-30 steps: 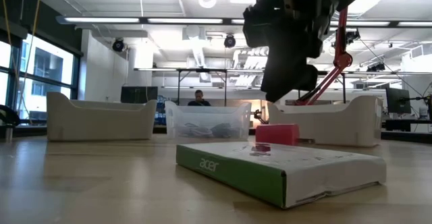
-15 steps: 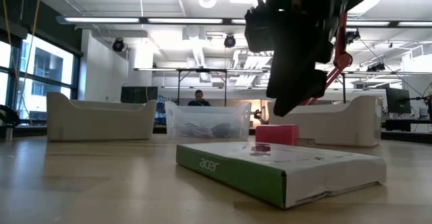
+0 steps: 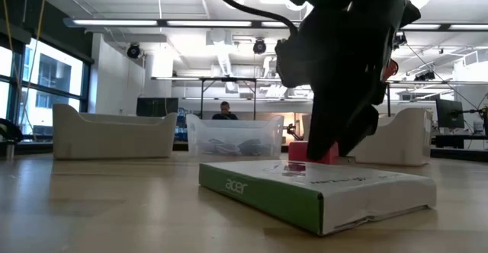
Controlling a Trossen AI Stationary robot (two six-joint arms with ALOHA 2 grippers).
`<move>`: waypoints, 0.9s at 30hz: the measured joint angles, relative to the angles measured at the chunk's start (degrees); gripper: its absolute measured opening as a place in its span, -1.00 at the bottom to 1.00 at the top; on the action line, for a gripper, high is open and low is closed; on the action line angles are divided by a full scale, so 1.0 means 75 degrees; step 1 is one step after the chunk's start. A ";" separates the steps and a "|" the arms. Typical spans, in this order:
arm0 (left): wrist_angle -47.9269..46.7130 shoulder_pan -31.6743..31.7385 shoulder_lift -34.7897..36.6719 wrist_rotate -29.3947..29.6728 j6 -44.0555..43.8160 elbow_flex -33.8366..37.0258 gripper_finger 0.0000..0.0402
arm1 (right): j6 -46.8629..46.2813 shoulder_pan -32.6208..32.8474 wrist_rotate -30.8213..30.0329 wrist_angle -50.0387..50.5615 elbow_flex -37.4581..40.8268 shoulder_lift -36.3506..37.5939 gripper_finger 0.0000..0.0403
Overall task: Pick and place items into bin
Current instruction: Put the pink charger adapter into the white bin
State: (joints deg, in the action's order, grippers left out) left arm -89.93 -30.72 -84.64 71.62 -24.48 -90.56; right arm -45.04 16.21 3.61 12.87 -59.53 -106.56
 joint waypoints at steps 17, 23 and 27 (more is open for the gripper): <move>0.0005 0.0000 0.0000 -0.0010 -0.0004 0.0000 -0.14 | -0.0162 0.0006 -0.0585 -0.0069 -0.0017 -0.0169 0.25; 0.0003 0.0000 0.0000 -0.0010 -0.0007 0.0000 -0.14 | -0.0162 0.0003 -0.0588 -0.0053 -0.0013 -0.0176 0.17; 0.0003 0.0000 0.0000 -0.0010 -0.0007 0.0000 -0.14 | -0.0157 0.0000 -0.0592 -0.0045 -0.0007 -0.0179 -0.01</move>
State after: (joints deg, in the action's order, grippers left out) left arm -89.91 -30.72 -84.64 71.55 -24.53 -90.56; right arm -46.22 16.21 -0.82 12.54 -59.58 -107.90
